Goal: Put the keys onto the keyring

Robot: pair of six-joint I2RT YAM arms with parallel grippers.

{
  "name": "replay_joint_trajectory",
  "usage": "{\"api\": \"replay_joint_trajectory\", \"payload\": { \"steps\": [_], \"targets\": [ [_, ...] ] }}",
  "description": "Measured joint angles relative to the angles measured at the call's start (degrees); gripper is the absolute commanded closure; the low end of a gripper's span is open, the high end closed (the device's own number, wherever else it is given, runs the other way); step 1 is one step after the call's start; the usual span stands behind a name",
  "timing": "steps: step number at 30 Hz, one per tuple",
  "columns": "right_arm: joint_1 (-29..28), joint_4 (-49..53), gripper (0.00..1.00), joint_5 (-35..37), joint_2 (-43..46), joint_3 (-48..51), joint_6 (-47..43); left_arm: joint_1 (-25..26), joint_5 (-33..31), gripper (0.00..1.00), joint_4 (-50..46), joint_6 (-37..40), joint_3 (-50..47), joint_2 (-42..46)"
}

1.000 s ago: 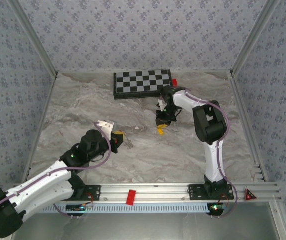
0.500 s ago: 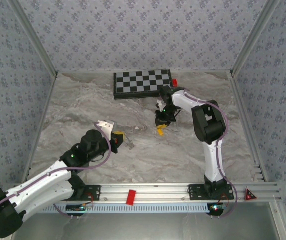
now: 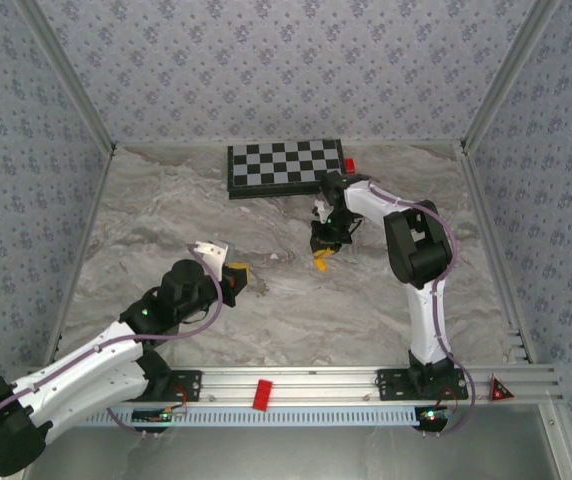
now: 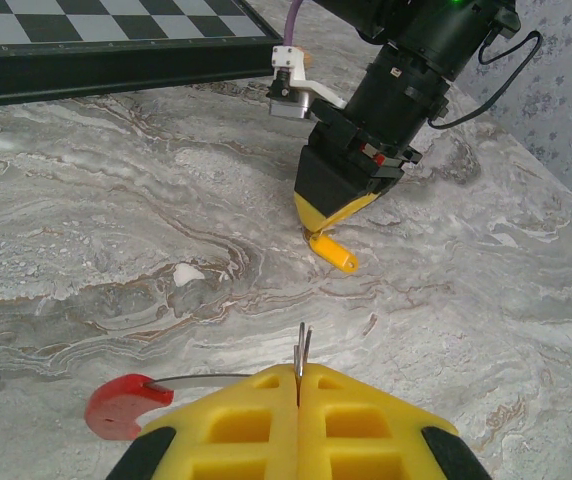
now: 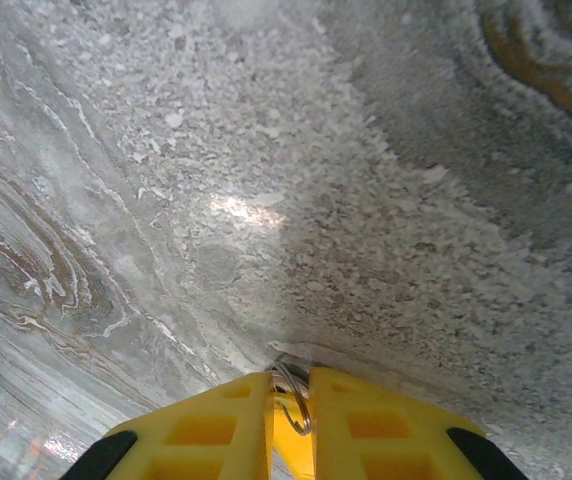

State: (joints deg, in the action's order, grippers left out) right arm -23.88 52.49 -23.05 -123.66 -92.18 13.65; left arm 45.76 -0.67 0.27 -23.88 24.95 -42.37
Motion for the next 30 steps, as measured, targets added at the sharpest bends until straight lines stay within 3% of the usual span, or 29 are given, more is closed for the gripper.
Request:
{"api": "replay_joint_trajectory", "payload": {
  "steps": [7,16,23,30],
  "targets": [
    [0.0,0.0,0.84,-0.3,0.0,0.0,0.0,0.0,0.0,1.00,0.0,0.0,0.0,0.0],
    [0.0,-0.2,1.00,-1.0,0.1,0.1,-0.6,0.0,0.0,1.00,0.0,0.0,0.0,0.0],
    [0.0,-2.0,1.00,-1.0,2.2,2.8,-0.6,0.0,0.0,1.00,0.0,0.0,0.0,-0.1],
    [-0.2,-8.1,1.00,0.2,12.0,10.3,-0.6,0.0,0.0,1.00,0.0,0.0,0.1,-1.3]
  ]
}}
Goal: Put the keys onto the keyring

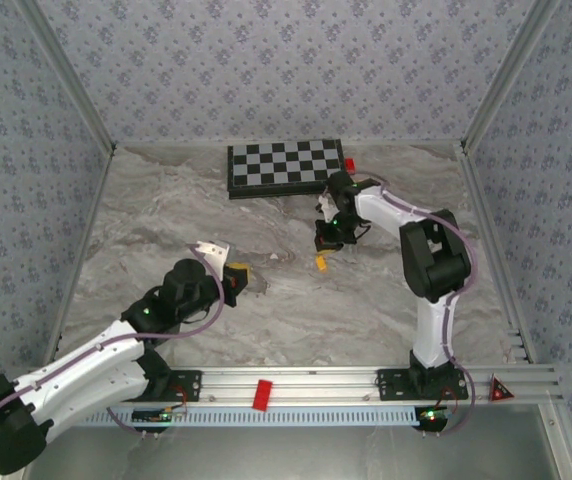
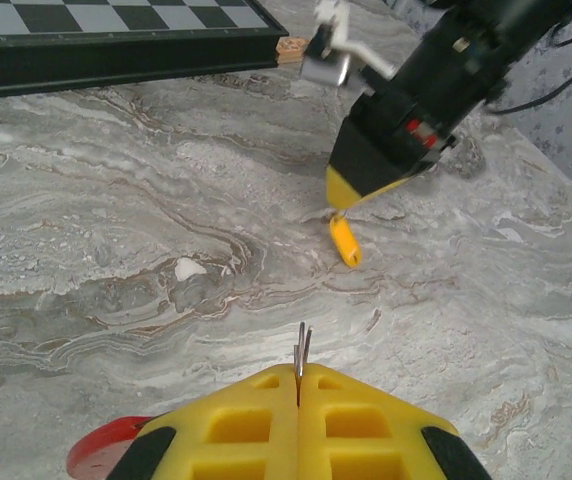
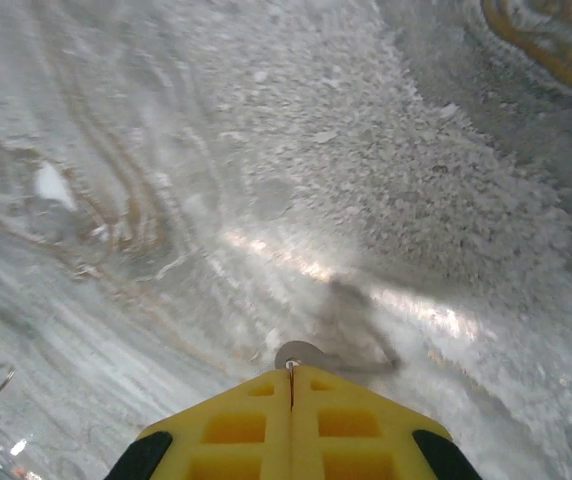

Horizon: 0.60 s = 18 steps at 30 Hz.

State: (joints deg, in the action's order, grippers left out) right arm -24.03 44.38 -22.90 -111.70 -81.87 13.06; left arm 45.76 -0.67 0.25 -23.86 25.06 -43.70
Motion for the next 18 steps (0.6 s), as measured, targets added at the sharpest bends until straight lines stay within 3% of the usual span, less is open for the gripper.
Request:
{"api": "replay_joint_trajectory", "payload": {
  "steps": [6,18],
  "targets": [
    [-0.6,-7.9,1.00,3.2,12.1,7.8,0.2,0.0,0.7,1.00,0.0,0.2,1.7,-2.8],
    [-7.6,-19.8,1.00,17.4,34.9,22.9,1.2,0.5,3.0,1.00,1.7,2.2,8.6,-9.7]
  ]
}}
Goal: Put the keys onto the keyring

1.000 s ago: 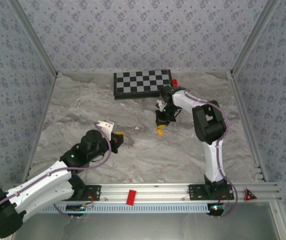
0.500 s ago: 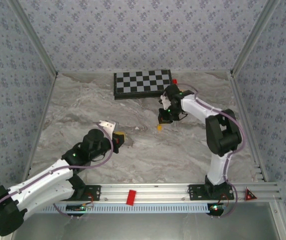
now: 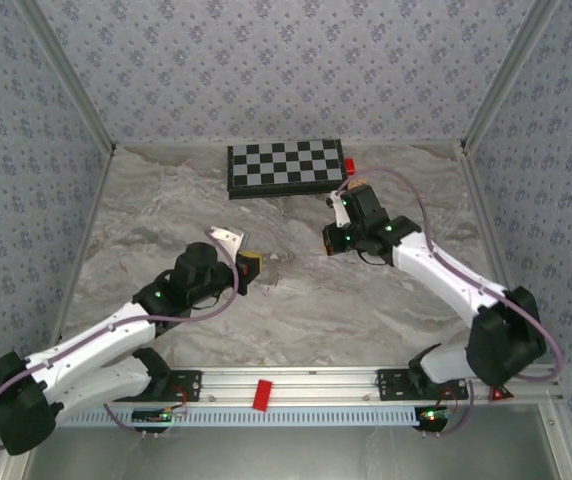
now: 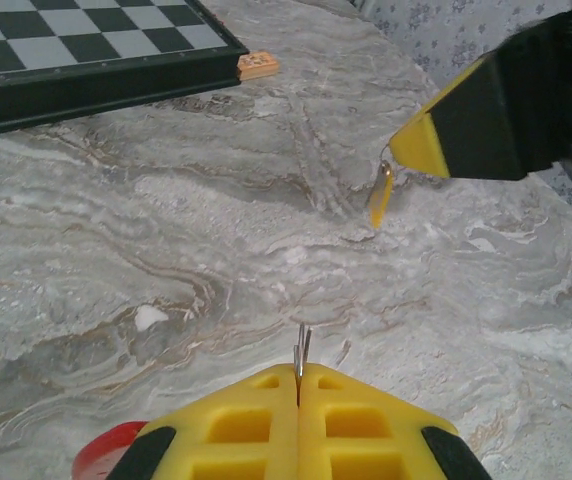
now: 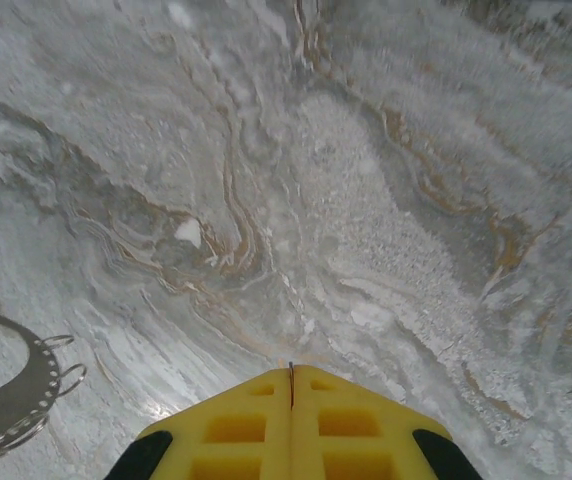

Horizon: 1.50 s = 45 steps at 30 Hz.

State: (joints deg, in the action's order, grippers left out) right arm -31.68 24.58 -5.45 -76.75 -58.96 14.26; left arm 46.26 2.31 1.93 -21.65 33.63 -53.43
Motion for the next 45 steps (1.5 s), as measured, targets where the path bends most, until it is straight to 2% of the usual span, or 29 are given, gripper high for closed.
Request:
{"api": "replay_joint_trajectory", "payload": {
  "steps": [7,15,20,23,29,37,41,45],
  "targets": [
    [-1.0,-4.8,1.00,5.6,14.3,6.0,2.1,1.9,1.1,1.00,0.9,1.7,4.7,-4.6],
    [-2.1,-7.5,1.00,5.9,24.1,10.6,2.4,4.1,1.6,1.00,0.8,4.1,9.1,-6.6],
    [-2.4,-14.0,1.00,5.7,30.2,19.1,0.1,4.5,1.2,1.00,0.4,5.8,10.1,-6.9],
    [-2.4,-17.2,1.00,5.0,31.6,22.4,-1.9,4.9,-0.1,1.00,0.5,7.0,10.1,-7.1],
    [-1.4,-19.3,1.00,2.4,31.8,23.1,-2.9,4.9,-1.9,1.00,0.5,10.1,12.1,-9.3],
    [1.6,-23.6,1.00,-2.0,34.3,26.8,-4.7,5.2,-0.7,1.00,-1.4,11.8,17.9,-13.8],
    [4.9,-26.9,1.00,-5.2,34.4,28.9,-4.6,5.3,-0.4,1.00,-1.4,11.8,18.1,-14.4],
    [5.6,-28.6,1.00,-7.5,34.3,29.5,-4.6,5.3,-0.4,1.00,-0.8,12.4,17.9,-14.6]
  ]
}}
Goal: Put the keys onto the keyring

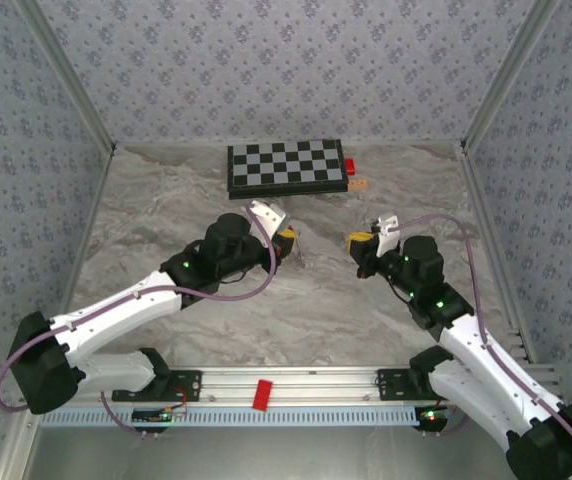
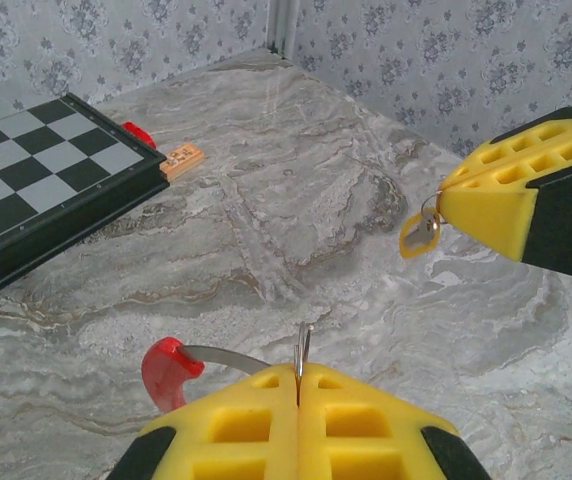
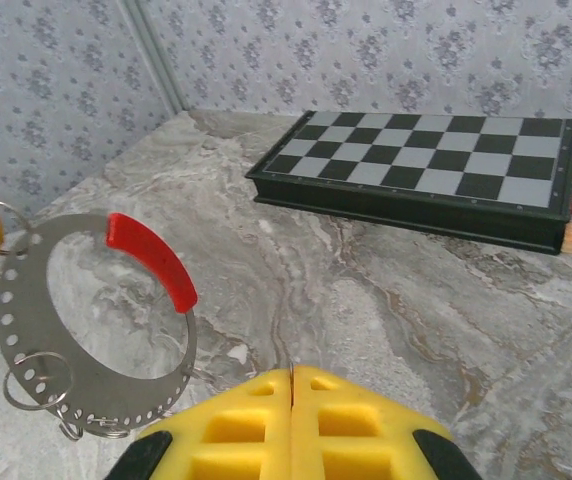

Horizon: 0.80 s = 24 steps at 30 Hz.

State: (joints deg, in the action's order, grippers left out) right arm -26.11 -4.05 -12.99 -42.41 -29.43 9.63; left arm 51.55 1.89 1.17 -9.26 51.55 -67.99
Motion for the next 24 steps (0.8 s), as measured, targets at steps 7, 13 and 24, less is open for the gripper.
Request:
{"api": "replay_joint_trajectory", "payload": {
  "steps": [7,13,24],
  "targets": [
    [-0.2,-1.0,1.00,-3.7,0.7,0.2,0.0,0.0,1.2,1.00,0.6,2.7,0.0,0.0],
    [-2.4,-1.4,1.00,-3.7,4.4,1.7,-0.7,0.0,3.5,1.00,1.7,7.0,-0.3,0.2],
    [-9.7,-5.5,1.00,-1.0,6.2,4.0,-8.0,0.0,9.3,1.00,3.7,13.3,-2.2,1.9]
  ]
}}
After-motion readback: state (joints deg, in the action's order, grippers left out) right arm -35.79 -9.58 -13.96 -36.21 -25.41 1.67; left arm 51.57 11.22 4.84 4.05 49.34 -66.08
